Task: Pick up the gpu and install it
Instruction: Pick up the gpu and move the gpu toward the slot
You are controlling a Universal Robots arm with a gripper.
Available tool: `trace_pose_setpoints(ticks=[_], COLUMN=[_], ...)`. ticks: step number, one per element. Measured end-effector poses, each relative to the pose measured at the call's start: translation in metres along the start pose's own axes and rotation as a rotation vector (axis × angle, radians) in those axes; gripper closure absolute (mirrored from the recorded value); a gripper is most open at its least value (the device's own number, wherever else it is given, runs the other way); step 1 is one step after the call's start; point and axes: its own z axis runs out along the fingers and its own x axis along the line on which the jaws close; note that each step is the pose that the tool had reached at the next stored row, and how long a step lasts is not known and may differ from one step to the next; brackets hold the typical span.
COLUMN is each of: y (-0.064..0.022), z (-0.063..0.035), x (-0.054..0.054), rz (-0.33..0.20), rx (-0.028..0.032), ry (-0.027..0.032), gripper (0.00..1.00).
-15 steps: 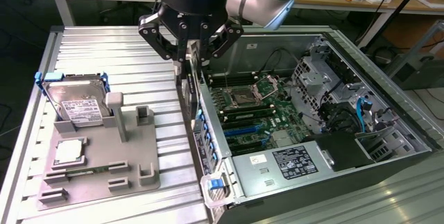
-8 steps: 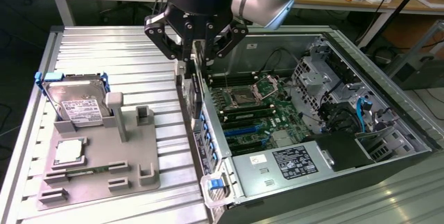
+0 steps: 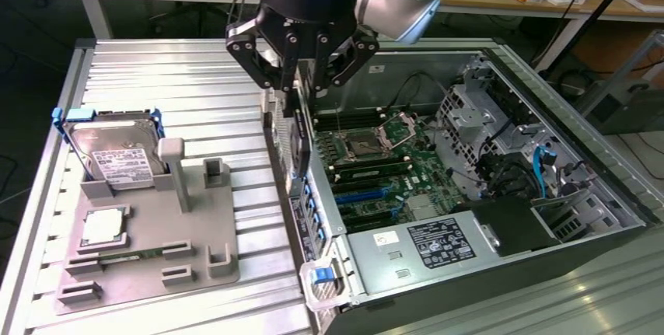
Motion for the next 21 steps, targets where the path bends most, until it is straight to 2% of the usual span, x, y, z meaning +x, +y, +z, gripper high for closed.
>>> trace_pose_setpoints(ticks=[21], y=[0.0015], z=[0.0009], x=[-0.02], rz=[0.0], rx=[0.0001], ry=[0.0008], gripper=[0.73])
